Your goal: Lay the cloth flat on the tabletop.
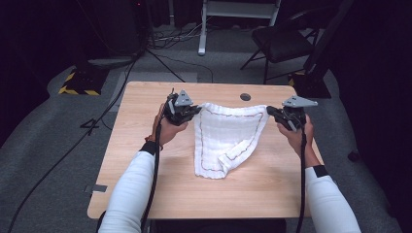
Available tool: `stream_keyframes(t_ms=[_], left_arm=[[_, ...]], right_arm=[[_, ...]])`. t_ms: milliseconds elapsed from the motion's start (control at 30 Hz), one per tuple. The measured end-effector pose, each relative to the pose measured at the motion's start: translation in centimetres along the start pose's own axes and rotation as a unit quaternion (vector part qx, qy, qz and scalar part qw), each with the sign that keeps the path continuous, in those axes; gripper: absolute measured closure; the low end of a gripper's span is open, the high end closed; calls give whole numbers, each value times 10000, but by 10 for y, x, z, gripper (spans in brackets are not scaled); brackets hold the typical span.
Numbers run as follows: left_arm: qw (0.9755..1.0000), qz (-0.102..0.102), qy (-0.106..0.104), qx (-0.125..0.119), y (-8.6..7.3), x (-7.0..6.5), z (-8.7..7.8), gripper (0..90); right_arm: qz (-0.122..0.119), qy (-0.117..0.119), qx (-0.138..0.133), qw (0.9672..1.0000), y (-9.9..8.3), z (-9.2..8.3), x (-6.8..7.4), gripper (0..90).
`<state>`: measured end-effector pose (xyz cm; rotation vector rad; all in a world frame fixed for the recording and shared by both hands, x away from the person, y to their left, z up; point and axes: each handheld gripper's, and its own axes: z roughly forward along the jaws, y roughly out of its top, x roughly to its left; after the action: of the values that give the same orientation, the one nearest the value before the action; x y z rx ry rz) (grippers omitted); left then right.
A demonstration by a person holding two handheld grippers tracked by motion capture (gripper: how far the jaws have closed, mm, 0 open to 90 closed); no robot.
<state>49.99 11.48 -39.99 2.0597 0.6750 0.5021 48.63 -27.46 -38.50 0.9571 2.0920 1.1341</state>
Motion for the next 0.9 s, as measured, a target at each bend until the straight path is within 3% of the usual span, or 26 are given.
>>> stream_keyframes(t_ms=[67,300,333,400,433,467,533,667,700,733,767,800,833,867,900], left_arm=[[9998,-76,110,174,-6,7,15,872],[9983,-228,286,460,-16,22,39,872],[9973,-246,412,563,-18,24,45,871],[9962,-275,483,667,-21,27,49,870],[9954,-300,565,711,-23,27,51,799],[9940,-380,676,768,-25,28,53,799],[9928,-590,630,829,-31,28,54,664],[9919,-417,726,958,-35,20,51,502],[9920,-404,703,971,-36,16,48,502],[9931,-388,613,920,-37,12,45,473],[9946,-244,453,900,-40,1,37,430],[9946,-244,453,900,-40,1,37,407],[9944,-122,329,1000,-41,-10,31,372],[9944,-122,329,1000,-41,-10,31,346],[9954,-77,136,947,-42,-20,24,339]], right_arm=[[40,-64,162,9998,-1,16,-3,884],[54,-212,346,9992,0,47,-5,880],[55,-301,450,9985,0,59,-5,857],[42,-374,494,9981,0,63,-4,822],[-1,-505,590,9970,-2,72,-2,782],[-1,-505,590,9970,-2,72,-2,782],[105,-388,705,9967,-6,76,-1,732],[55,-121,726,9973,-14,72,6,682],[55,-121,726,9973,-14,72,6,682],[39,4,752,9972,-17,70,8,667],[-52,164,772,9969,-21,66,17,644],[-52,164,772,9969,-21,66,17,644],[-111,481,750,9960,-26,61,27,616],[-111,481,750,9960,-26,61,27,616],[-227,771,787,9937,-31,57,38,576]])
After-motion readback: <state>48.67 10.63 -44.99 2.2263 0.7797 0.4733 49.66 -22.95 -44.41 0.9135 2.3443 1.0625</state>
